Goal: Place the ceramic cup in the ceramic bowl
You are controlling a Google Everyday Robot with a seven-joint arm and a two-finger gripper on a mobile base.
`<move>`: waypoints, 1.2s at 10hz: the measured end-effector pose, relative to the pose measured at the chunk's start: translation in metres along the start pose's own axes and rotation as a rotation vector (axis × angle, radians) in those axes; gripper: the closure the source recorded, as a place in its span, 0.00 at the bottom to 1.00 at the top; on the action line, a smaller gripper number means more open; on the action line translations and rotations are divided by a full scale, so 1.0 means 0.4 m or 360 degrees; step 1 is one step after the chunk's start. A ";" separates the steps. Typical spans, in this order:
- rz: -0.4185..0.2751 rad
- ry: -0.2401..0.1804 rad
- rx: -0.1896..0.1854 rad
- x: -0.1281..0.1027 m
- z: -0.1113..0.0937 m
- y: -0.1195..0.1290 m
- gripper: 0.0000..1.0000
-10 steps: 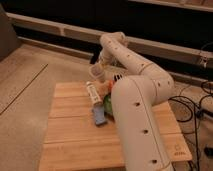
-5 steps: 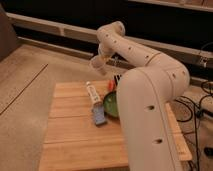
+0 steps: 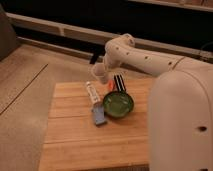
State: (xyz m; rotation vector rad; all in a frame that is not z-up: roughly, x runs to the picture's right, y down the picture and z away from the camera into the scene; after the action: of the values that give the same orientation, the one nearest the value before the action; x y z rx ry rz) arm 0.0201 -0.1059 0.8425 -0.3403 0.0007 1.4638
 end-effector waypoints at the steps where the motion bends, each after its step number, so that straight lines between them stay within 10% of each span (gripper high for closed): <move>1: 0.0047 -0.0010 0.0006 0.038 -0.010 -0.004 1.00; 6: 0.0129 0.0042 0.0087 0.173 -0.063 -0.012 1.00; 12: 0.0147 0.0031 0.0070 0.164 -0.054 -0.004 1.00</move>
State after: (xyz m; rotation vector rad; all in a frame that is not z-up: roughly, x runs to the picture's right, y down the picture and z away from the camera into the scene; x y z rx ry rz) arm 0.0338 -0.0473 0.8090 -0.3225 0.0651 1.5494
